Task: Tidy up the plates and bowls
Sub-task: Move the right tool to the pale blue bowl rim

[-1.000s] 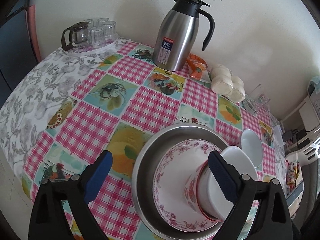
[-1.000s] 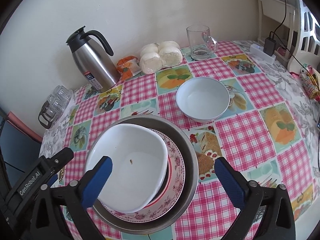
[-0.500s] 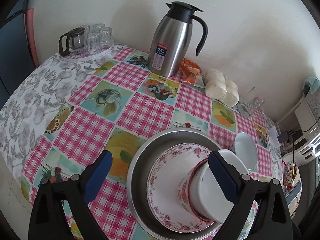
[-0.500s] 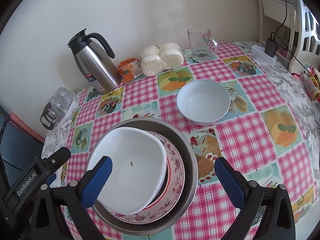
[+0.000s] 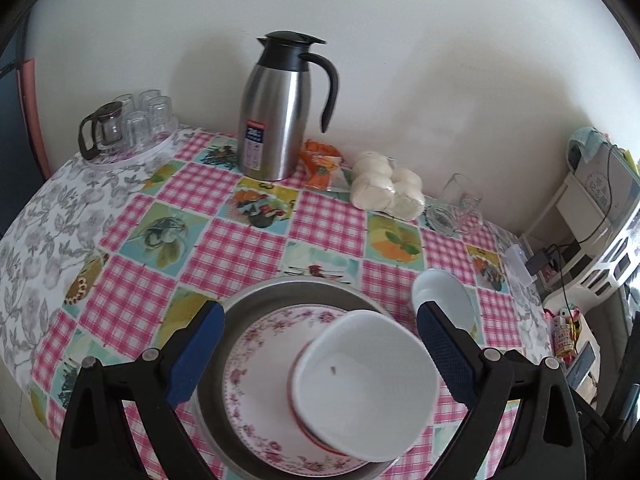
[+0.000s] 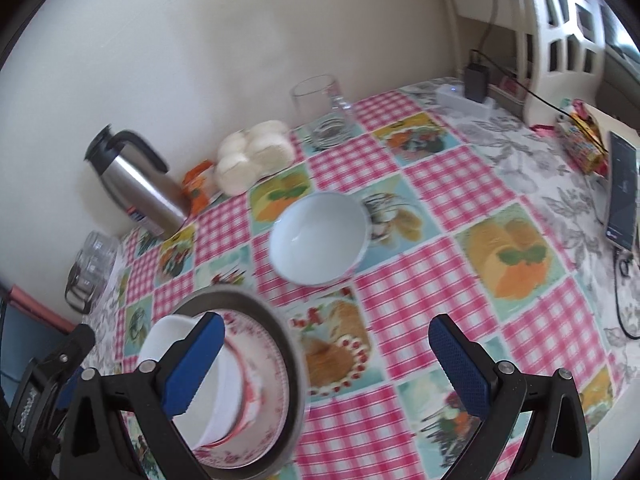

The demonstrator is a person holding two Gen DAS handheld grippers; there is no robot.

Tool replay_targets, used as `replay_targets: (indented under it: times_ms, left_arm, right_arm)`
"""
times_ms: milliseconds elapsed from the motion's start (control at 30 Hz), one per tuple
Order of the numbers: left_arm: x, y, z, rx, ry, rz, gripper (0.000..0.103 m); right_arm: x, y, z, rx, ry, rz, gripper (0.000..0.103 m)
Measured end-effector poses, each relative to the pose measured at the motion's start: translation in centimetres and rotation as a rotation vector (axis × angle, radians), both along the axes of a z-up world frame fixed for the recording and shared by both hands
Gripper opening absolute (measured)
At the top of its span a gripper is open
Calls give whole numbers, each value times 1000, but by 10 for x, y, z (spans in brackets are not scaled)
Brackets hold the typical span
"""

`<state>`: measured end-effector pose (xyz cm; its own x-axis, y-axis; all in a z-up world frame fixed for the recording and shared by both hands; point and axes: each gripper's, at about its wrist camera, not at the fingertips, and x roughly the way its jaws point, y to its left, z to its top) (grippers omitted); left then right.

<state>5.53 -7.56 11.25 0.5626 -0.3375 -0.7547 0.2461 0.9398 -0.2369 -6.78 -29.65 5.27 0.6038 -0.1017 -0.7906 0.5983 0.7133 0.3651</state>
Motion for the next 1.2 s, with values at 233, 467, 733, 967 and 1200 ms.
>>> replay_targets:
  times_ms: [233,467,733,967,1200]
  left_arm:
    - [-10,-41,2,-22,9,-90,97]
    - [-17,-81,1,-4,4,-172,97]
    - [-14,-121,-10,55,-28,-210,97]
    - [-7,-147,-28,95,-29,-245,87]
    - [10,-161,-51,101,11,-235,80]
  right_arm:
    - [-10,-28,-6,8,12,-39,103]
    - [-14,-50,-12,-9,27,-57,103]
    - [-6,-72,-24,-2,25,-65,103]
    - [9,-84,-42,18,16,-56,103]
    - [26,-95,-60,14,21,-42,95]
